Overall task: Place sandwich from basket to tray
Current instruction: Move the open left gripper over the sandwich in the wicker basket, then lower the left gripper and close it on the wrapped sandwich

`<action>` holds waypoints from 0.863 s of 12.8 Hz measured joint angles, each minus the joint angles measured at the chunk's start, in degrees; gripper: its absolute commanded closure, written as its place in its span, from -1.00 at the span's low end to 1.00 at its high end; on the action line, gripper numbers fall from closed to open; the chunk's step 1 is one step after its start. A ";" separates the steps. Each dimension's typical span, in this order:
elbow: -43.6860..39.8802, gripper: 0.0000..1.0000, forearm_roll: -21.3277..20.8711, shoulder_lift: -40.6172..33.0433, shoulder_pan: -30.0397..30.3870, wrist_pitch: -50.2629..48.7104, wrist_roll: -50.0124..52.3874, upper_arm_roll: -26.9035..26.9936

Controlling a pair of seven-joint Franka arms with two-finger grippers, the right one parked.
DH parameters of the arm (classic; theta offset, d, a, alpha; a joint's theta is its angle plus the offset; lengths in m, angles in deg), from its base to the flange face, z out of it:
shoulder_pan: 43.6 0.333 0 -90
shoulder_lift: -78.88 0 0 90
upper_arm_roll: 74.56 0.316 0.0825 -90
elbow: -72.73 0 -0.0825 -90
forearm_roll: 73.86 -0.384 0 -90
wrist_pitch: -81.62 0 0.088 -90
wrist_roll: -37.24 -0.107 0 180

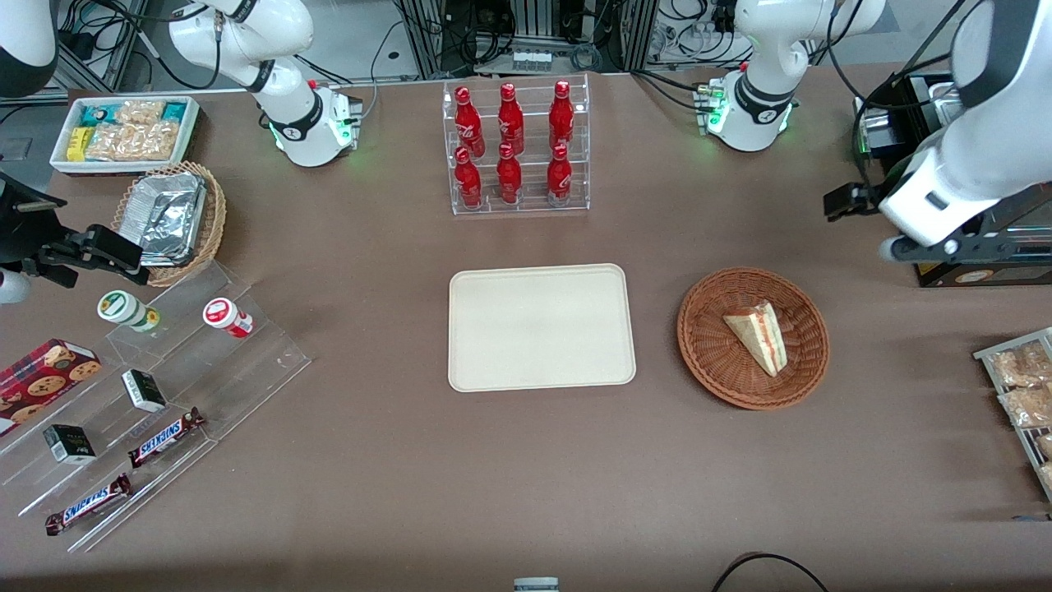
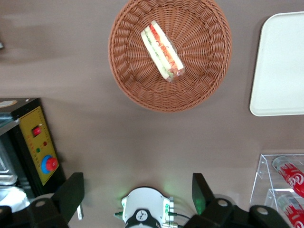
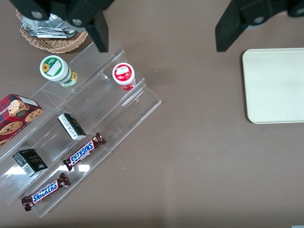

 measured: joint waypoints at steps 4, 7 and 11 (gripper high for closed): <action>10.95 -1.00 0.01 0.74 -0.45 14.52 0.00 -0.33; 20.41 -1.00 0.01 1.01 -0.81 27.28 -0.05 -0.44; 26.69 -1.00 0.03 1.89 -1.42 37.32 0.71 -0.46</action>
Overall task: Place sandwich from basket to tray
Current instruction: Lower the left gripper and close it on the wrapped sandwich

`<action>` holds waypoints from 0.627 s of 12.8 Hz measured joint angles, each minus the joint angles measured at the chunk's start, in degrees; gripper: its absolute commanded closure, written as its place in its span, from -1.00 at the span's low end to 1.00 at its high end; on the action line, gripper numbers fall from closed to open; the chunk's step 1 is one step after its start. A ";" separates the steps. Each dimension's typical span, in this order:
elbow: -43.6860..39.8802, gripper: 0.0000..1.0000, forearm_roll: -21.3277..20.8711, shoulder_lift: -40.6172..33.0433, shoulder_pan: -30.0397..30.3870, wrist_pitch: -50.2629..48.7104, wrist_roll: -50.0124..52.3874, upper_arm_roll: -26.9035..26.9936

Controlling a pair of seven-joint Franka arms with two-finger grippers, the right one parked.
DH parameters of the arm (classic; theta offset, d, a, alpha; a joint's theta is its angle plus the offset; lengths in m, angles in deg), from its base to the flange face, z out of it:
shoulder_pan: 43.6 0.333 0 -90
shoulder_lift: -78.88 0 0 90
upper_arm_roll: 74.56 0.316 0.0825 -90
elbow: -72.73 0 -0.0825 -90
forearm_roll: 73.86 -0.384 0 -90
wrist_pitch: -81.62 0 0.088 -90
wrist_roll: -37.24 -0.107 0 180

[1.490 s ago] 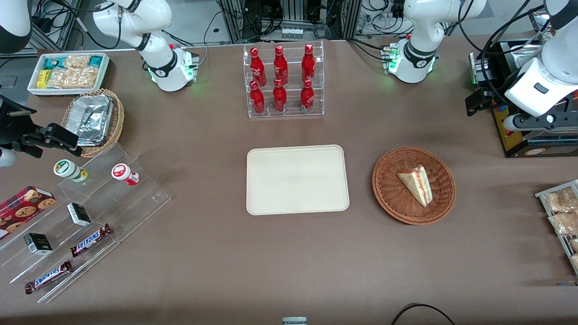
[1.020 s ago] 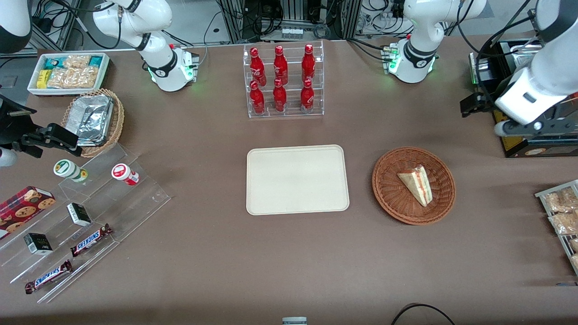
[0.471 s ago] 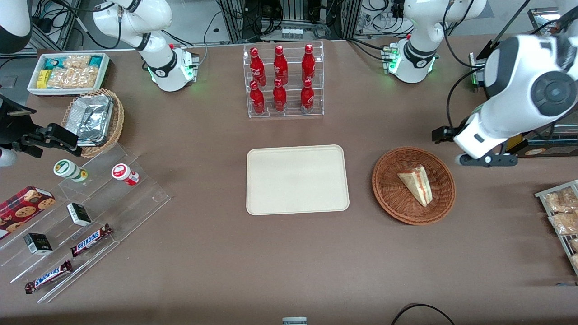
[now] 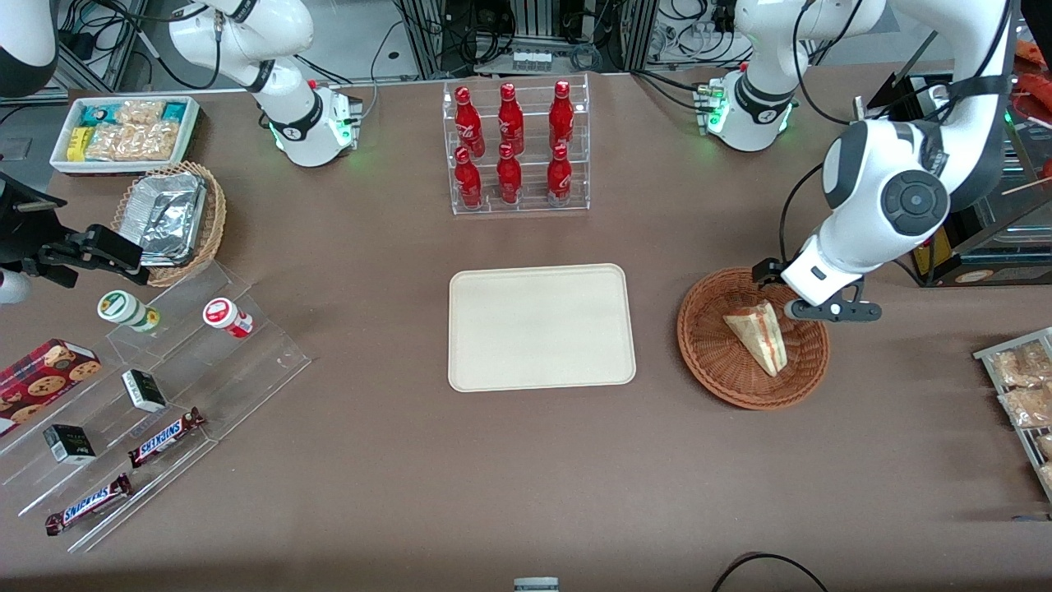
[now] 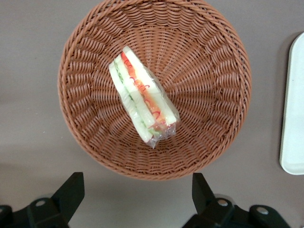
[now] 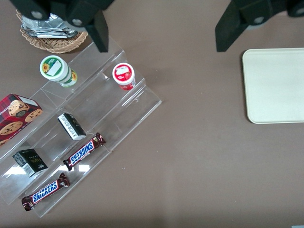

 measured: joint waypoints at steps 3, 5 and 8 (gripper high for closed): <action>2.14 -1.00 0.11 0.69 -0.93 4.12 9.17 -0.01; 2.60 -1.00 0.12 1.37 -1.57 6.72 18.75 -0.02; 3.58 -1.00 0.12 2.32 -1.62 11.26 31.02 0.00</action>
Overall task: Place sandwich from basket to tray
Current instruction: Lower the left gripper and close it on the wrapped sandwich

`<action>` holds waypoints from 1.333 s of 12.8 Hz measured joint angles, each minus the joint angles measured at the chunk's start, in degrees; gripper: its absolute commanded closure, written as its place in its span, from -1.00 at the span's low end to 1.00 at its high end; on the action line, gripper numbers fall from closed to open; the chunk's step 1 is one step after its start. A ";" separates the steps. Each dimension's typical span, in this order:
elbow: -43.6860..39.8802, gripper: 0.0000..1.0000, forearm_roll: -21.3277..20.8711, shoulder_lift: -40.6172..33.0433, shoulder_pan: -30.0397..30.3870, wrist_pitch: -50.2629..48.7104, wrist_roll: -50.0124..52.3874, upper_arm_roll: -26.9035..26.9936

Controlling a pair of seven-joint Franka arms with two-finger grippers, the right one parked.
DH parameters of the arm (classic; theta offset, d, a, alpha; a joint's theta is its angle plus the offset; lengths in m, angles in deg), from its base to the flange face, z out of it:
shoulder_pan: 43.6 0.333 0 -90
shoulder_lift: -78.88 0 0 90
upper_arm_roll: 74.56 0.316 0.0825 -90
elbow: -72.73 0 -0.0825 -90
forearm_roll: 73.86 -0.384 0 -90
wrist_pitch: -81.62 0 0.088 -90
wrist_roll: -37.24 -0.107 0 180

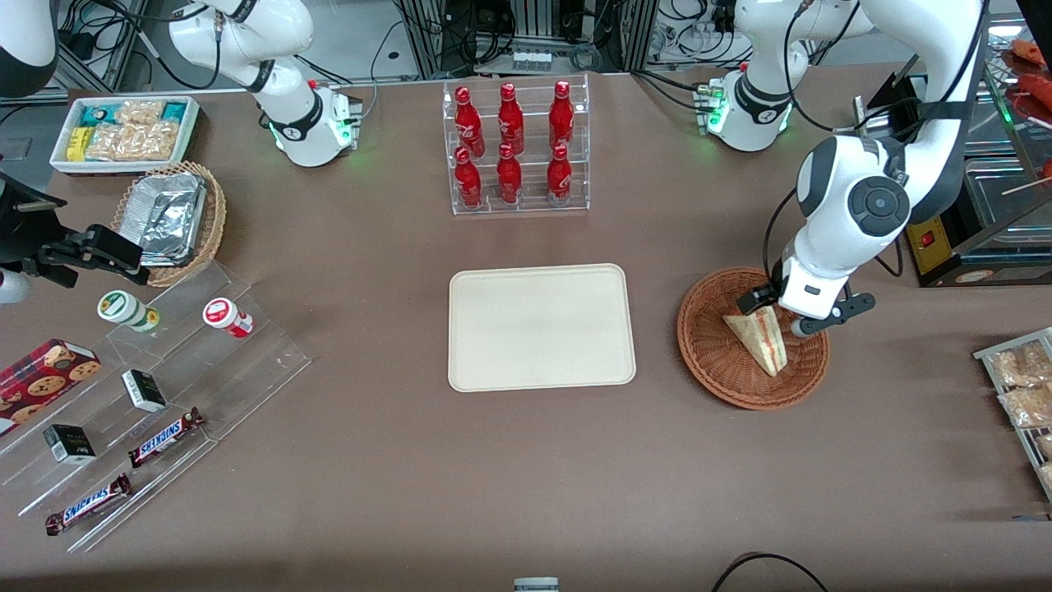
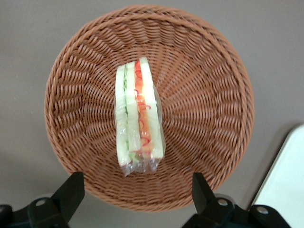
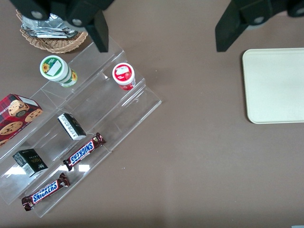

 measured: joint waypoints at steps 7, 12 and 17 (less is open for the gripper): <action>0.79 -1.00 0.02 5.18 0.20 5.44 8.01 0.30; 0.78 0.82 0.02 7.88 0.36 6.24 8.06 0.48; -1.96 0.82 -0.01 7.18 0.34 3.36 7.93 0.45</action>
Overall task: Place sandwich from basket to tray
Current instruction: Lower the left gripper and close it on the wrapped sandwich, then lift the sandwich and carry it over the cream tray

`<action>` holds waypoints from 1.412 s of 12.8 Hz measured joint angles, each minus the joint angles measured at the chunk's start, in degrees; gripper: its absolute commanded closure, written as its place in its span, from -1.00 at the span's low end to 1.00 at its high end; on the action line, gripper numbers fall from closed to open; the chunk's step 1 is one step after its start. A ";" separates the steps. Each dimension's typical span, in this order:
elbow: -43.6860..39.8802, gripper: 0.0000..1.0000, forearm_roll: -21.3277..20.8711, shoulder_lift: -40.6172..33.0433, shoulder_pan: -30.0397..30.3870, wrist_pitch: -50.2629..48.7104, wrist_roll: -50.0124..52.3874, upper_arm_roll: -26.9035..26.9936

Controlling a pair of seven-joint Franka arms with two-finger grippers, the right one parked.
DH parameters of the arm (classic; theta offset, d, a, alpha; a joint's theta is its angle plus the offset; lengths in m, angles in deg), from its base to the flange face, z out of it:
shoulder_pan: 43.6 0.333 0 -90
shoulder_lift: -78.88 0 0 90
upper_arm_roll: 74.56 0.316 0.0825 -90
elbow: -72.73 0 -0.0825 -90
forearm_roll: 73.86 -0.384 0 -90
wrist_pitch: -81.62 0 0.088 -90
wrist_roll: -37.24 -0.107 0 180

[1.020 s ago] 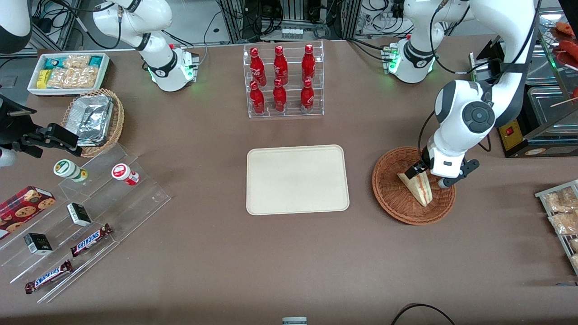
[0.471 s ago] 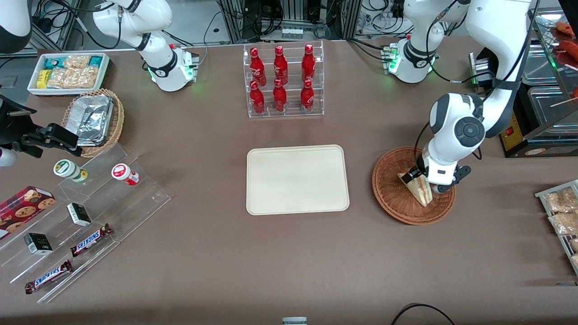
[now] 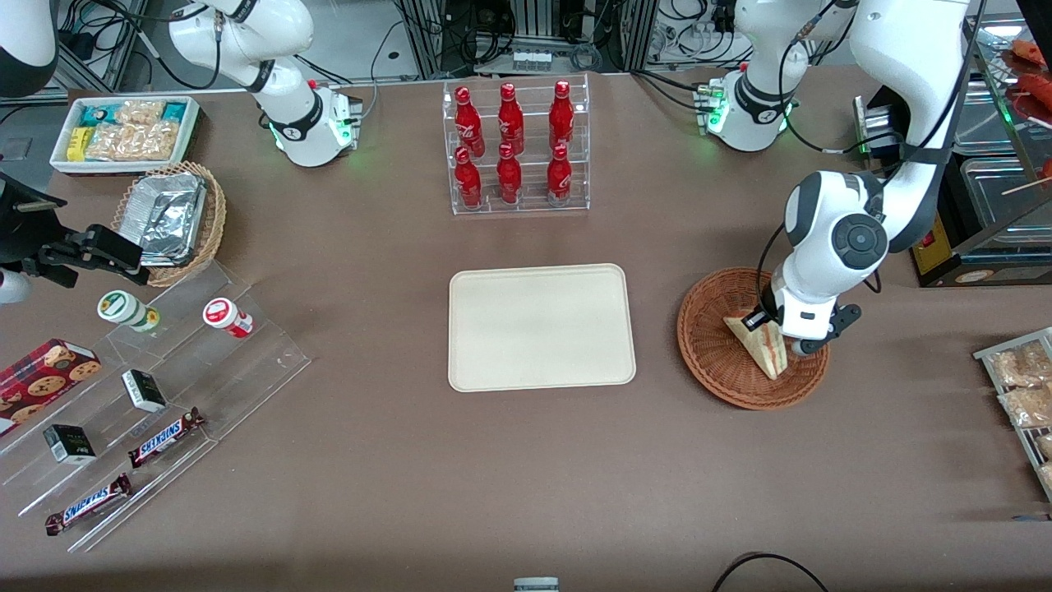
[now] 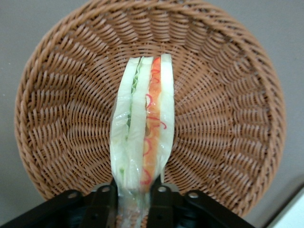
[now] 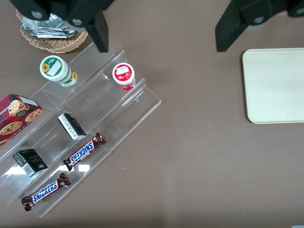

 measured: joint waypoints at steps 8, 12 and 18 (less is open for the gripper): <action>-14.97 0.80 0.03 2.58 -15.09 -15.08 0.90 -0.81; -22.38 0.78 0.03 8.94 -24.62 -15.14 9.10 -0.96; -36.38 0.78 0.03 22.89 -33.49 -15.11 15.29 -0.95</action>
